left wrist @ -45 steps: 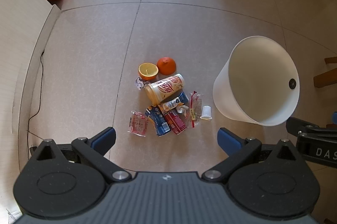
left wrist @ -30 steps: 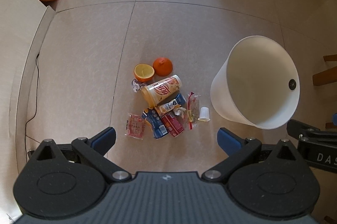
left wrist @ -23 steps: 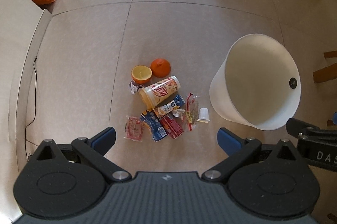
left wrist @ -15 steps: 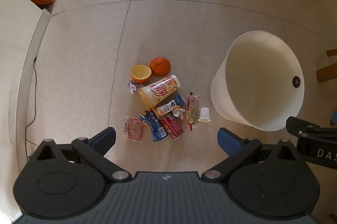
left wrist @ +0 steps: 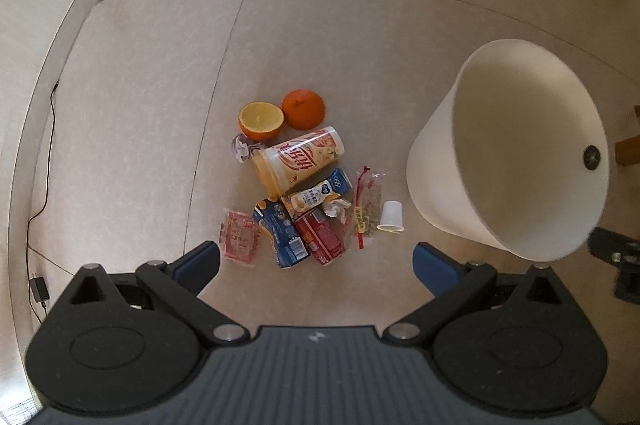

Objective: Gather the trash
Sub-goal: 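Move the right tool toward the white bucket rim and the left toward the pile, then close the right gripper on the white bucket rim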

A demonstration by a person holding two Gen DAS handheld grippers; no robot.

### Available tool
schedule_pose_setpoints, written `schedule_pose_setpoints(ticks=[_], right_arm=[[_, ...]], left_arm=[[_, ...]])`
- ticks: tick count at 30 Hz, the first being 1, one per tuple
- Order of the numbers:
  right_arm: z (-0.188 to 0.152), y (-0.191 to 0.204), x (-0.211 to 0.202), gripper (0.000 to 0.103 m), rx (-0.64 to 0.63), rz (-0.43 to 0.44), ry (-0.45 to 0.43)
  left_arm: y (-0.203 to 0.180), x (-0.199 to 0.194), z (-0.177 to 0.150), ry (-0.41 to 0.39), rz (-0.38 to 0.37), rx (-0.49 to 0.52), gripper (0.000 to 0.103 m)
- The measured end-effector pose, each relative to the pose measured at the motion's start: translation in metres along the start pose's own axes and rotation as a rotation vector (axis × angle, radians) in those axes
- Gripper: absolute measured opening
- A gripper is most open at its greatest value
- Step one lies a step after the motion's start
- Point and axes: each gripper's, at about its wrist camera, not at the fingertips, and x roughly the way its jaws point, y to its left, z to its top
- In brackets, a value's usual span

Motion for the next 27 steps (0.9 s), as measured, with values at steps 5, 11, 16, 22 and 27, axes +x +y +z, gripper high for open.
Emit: schedule_pose_setpoints(ticks=[5,11,16,22,27], right_arm=[[0.000,-0.015,0.014,0.103,-0.008,-0.022,-0.007],[0.004,-0.034,0.043,0.103,-0.026,-0.085,-0.010],[0.014,-0.052,0.064,0.103,-0.007,-0.119,-0.024],[0.039,-0.072,0.094,0.099,0.017,-0.132,-0.046],[0.057,-0.090,0.122,0.079,0.014,-0.105,-0.016]], left_arm=[[-0.001,0.018,-0.005,0.006,0.027,0.019,0.102],[0.003,0.039,-0.010,-0.002,0.028,0.039,0.102],[0.010,0.065,-0.011,0.001,0.010,0.037,0.102],[0.019,0.097,-0.017,-0.035,-0.002,0.067,0.102],[0.028,0.117,-0.021,-0.012,-0.067,0.025,0.102]])
